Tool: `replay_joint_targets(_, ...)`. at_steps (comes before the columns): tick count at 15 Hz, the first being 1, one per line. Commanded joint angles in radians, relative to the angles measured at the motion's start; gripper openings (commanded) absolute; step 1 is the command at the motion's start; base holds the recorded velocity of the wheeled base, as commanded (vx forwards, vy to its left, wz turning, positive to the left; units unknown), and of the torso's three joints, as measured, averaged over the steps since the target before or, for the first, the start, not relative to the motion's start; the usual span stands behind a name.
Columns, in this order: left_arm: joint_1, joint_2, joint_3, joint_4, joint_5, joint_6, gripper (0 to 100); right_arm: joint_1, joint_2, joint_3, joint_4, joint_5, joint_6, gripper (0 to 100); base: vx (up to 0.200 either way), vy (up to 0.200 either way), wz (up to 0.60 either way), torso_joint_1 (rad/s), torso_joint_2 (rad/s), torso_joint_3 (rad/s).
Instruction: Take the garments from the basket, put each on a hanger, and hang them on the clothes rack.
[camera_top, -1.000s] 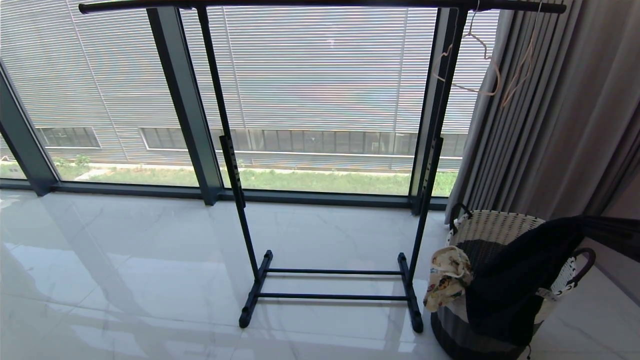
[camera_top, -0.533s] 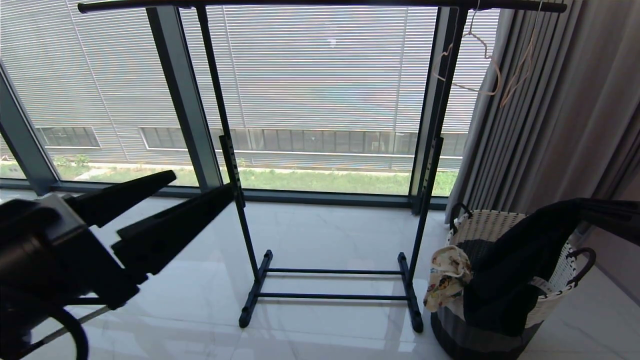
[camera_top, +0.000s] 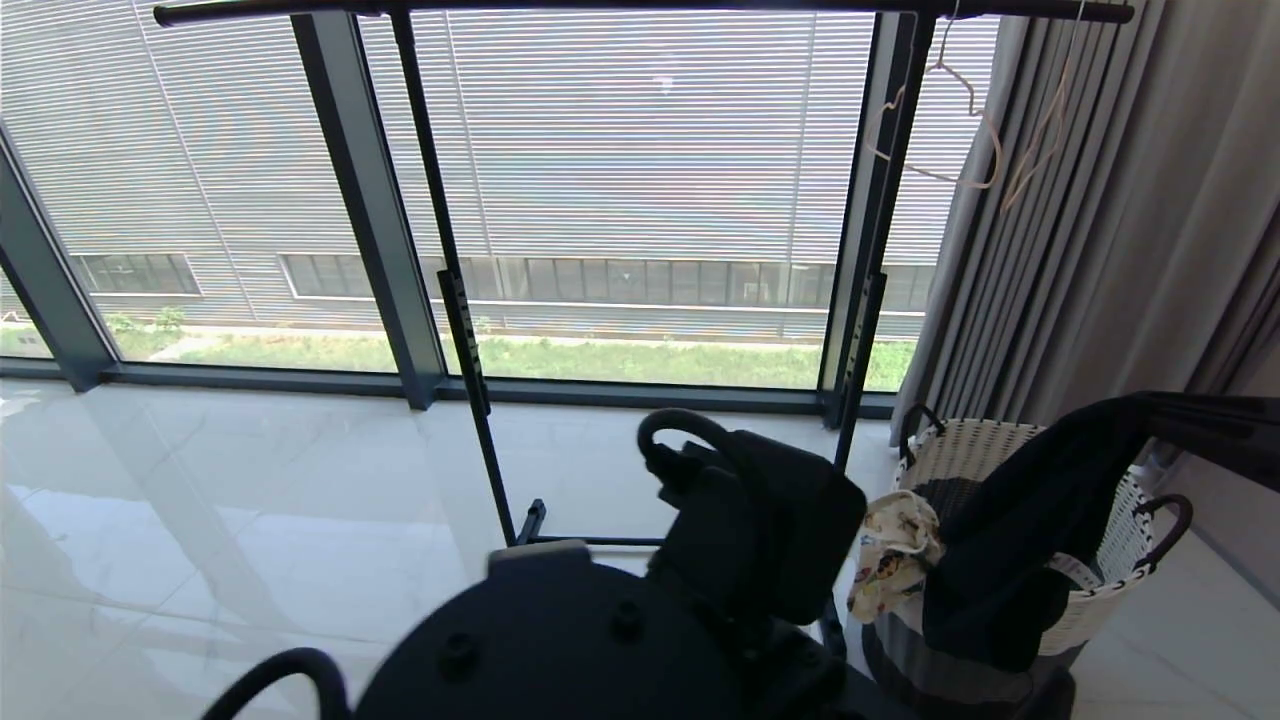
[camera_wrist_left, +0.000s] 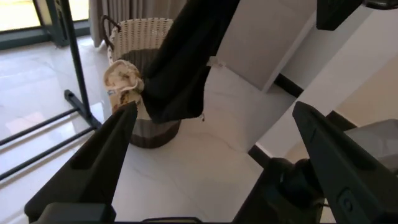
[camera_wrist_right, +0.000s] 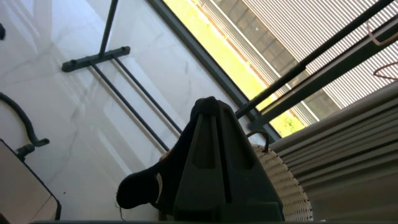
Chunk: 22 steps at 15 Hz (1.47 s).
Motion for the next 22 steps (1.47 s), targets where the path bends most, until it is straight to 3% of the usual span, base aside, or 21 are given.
replay_joint_targets(1, -0.028, 0.264, -0.195, -0.019, 0.018, -0.042, 100, 0.010, 0.000, 0.001, 0.000, 0.000, -0.001, 0, 0.000, 0.000, 0.00, 0.000, 0.00, 0.000)
replay_joint_targets(4, -0.008, 0.420, -0.371, -0.019, 0.027, -0.032, 100, 0.014, 0.000, 0.003, 0.000, 0.014, -0.001, 0, 0.000, 0.000, 0.00, 0.000, 0.00, 0.000)
replay_joint_targets(12, 0.107, 0.524, -0.387, -0.019, 0.027, -0.006, 100, 0.030, 0.000, 0.003, -0.001, 0.017, -0.001, 0, 0.000, 0.000, 0.00, 0.000, 0.00, 0.000)
replay_joint_targets(18, 0.155, 0.584, -0.405, -0.019, 0.025, 0.072, 100, 0.056, -0.002, 0.001, -0.001, 0.017, -0.001, 0, 0.000, 0.000, 0.00, 0.000, 0.00, 0.000)
replay_joint_targets(19, 0.155, 0.587, -0.405, -0.019, 0.025, 0.076, 0, 0.056, -0.002, 0.001, -0.001, 0.017, -0.001, 0, 0.000, 0.000, 0.00, 0.000, 0.00, 0.000)
replay_joint_targets(22, 0.155, 0.601, -0.399, -0.019, 0.027, 0.076, 0, 0.056, -0.002, 0.000, -0.001, 0.017, -0.001, 0, 0.000, 0.000, 0.00, 0.000, 0.00, 0.000)
